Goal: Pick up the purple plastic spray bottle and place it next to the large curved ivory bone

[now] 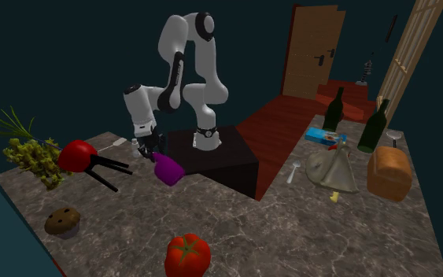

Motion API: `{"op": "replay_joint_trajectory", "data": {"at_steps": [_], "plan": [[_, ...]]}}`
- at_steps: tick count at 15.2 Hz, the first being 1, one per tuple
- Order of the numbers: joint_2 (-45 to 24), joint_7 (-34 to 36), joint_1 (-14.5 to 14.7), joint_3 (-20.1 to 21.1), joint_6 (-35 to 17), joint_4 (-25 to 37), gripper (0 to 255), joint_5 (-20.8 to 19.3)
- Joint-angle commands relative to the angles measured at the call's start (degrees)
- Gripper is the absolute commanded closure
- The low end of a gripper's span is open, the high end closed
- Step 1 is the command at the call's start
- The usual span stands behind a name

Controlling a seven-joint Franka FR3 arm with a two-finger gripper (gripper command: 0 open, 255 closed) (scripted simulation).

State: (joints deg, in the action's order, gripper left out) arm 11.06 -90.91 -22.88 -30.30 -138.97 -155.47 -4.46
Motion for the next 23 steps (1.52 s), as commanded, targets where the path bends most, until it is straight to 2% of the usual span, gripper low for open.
{"op": "replay_joint_trajectory", "data": {"at_steps": [1, 10, 23], "plan": [[1.9, 0.9, -0.5, 0.4, 2.1, 0.3, 255, -1.1], [8.9, 3.5, -1.9, 2.3, 11.1, 2.7, 255, -3.7], [15.9, 5.3, -2.7, 4.8, 23.2, 8.1, 255, -4.5]]}}
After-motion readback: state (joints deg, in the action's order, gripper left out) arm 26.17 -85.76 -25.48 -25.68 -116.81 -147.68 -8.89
